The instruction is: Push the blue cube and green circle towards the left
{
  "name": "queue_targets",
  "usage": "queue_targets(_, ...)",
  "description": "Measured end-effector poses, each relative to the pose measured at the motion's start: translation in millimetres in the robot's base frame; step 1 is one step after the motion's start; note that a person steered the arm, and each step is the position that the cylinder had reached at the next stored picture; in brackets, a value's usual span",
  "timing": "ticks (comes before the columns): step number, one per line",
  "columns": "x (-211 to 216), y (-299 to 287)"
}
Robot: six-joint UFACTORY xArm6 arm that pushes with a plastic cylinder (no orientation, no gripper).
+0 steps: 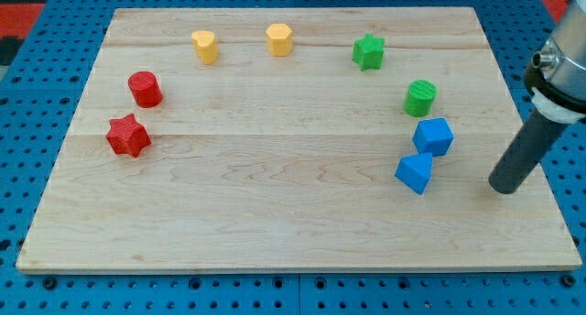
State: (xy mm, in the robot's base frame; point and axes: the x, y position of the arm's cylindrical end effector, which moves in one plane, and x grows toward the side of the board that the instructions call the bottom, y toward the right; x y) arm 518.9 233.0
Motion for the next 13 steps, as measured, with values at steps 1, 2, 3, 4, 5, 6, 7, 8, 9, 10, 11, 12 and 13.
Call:
queue_targets(1, -15, 6)
queue_targets(2, -61, 0)
queue_targets(3, -63, -38)
queue_targets(4, -65, -106)
queue_targets(5, -79, -96)
queue_targets(6, -100, -23)
queue_targets(7, -125, -11)
queue_targets(8, -142, -75)
queue_targets(9, -119, -135)
queue_targets(10, -143, -133)
queue_targets(11, -188, -72)
queue_targets(12, -230, -32)
queue_targets(13, -265, -113)
